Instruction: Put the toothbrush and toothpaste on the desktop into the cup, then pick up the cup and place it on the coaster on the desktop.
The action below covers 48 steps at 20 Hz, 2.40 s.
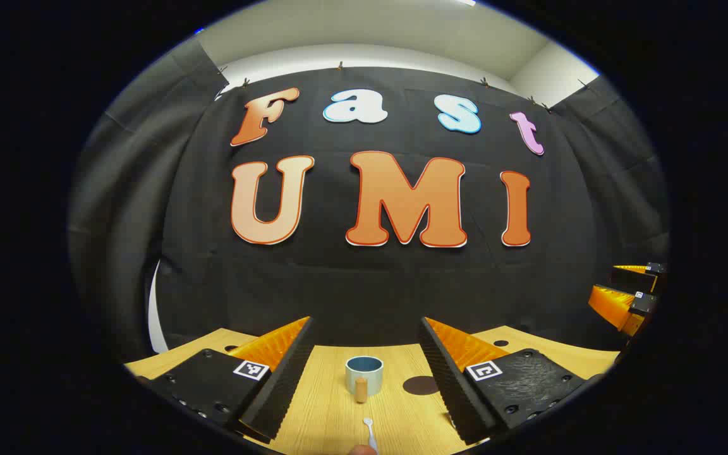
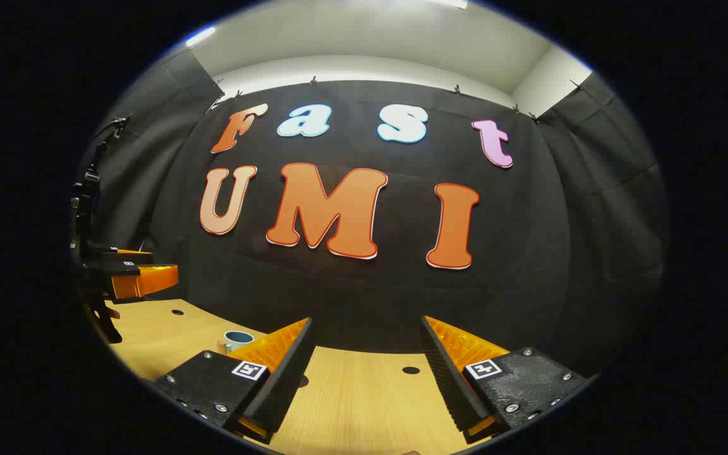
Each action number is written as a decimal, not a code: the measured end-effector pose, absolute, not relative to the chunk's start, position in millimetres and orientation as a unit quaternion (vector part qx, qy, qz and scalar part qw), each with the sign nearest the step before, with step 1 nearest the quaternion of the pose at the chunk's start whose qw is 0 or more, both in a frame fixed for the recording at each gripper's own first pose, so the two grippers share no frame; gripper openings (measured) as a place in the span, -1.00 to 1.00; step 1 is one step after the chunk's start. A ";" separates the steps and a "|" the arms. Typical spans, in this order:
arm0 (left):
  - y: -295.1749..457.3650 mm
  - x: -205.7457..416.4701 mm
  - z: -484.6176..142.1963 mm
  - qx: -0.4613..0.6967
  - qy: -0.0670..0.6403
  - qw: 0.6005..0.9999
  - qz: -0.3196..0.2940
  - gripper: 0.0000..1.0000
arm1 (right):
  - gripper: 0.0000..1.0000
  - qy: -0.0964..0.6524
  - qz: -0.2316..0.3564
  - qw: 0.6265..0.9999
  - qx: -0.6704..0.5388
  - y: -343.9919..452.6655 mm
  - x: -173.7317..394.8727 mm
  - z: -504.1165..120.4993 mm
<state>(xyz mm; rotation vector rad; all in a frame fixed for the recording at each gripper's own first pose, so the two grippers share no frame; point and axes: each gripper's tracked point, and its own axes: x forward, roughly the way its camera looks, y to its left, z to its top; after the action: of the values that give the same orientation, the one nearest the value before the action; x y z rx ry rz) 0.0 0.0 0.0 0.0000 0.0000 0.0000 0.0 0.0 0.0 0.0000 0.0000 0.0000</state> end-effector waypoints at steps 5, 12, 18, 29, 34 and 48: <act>15.9 7.0 0.5 0.004 -0.016 1.000 0.011 0.94 | 0.96 0.002 0.012 1.000 0.001 12.0 10.8 -3.2; 17.0 17.8 -22.4 -0.006 0.013 1.000 0.006 1.00 | 0.96 0.025 0.033 0.999 0.013 28.2 18.8 -19.1; 15.8 19.8 -42.4 -0.004 0.034 0.999 0.001 1.00 | 0.96 0.052 0.049 0.997 0.024 43.4 22.6 -40.5; 8.6 11.9 -131.7 0.006 0.147 0.989 -0.019 0.94 | 0.91 0.189 0.100 0.975 0.066 92.4 18.9 -135.1; 6.5 7.7 -168.9 0.004 0.197 0.980 -0.017 0.95 | 0.83 0.250 0.120 0.958 0.068 114.7 11.1 -175.6; -1.4 -19.4 -273.1 0.007 0.353 0.935 -0.015 0.96 | 0.68 0.390 0.137 0.910 0.036 147.4 -14.9 -268.9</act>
<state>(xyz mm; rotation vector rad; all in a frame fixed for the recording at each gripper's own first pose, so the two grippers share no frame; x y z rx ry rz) -19.4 -1.4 -273.1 0.0151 0.7222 -0.0303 -14.9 147.4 -268.9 0.0733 0.8038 0.2822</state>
